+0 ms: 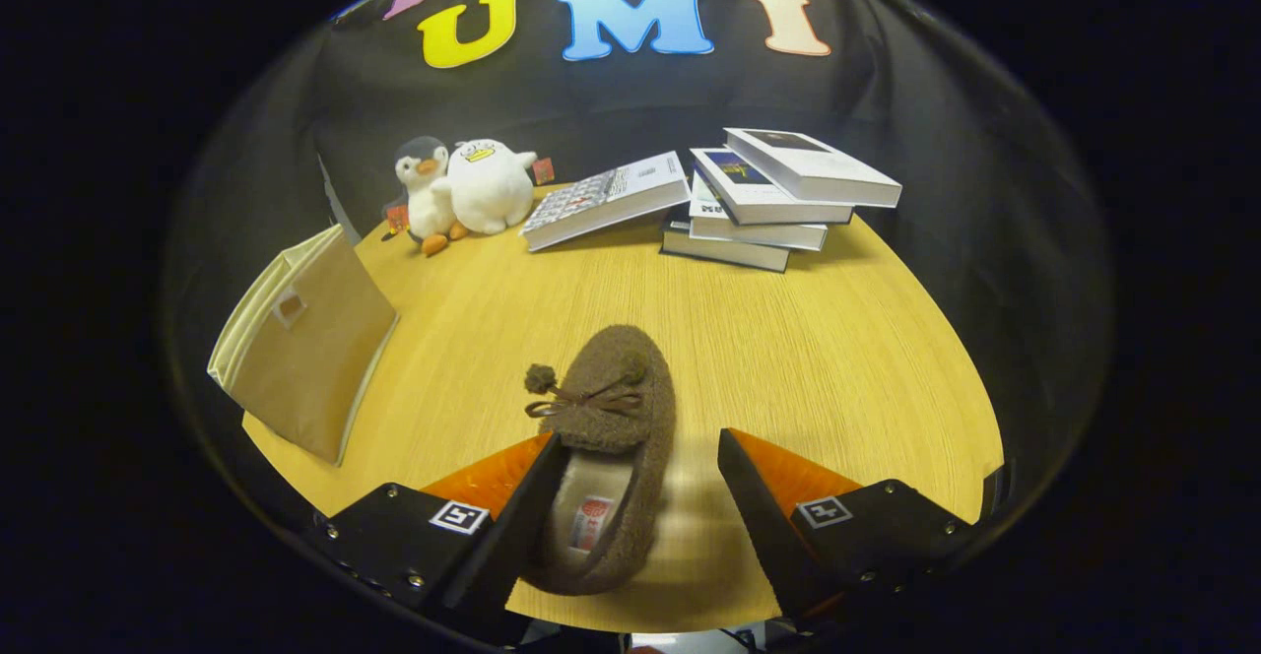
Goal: Open the storage box then place both shoes into the box .Put the left shoe in first, then the right shoe, with the right side of both shoes facing outward in a uniform manner.
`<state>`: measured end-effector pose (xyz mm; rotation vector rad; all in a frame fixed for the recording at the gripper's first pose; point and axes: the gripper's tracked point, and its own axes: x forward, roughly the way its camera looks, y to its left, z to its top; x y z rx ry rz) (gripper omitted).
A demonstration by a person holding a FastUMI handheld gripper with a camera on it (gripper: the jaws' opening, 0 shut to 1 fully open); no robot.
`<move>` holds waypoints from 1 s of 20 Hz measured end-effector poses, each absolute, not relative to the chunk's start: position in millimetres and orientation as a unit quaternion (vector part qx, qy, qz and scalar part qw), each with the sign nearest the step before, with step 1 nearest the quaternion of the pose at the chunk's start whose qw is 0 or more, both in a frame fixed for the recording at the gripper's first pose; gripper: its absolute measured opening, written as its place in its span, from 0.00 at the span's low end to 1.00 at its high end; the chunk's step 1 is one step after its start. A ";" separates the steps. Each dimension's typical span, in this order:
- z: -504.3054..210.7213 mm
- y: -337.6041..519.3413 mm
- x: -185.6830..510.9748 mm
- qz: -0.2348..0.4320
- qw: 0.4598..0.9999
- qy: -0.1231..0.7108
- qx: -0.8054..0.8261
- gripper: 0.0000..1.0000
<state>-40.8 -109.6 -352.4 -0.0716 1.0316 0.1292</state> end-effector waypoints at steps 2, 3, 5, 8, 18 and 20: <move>-368.5 -115.9 -38.8 0.056 0.854 0.515 -0.044 0.98; -374.5 -119.0 -40.9 0.051 0.849 0.524 -0.046 0.98; -386.9 -115.4 -43.0 0.051 0.839 0.541 -0.027 0.90; -392.4 -105.5 -42.5 0.042 0.830 0.556 0.019 0.53; -357.8 -80.5 -40.1 -0.029 0.831 0.544 0.116 0.04; -337.4 -57.2 -32.4 -0.023 0.833 0.534 0.140 0.04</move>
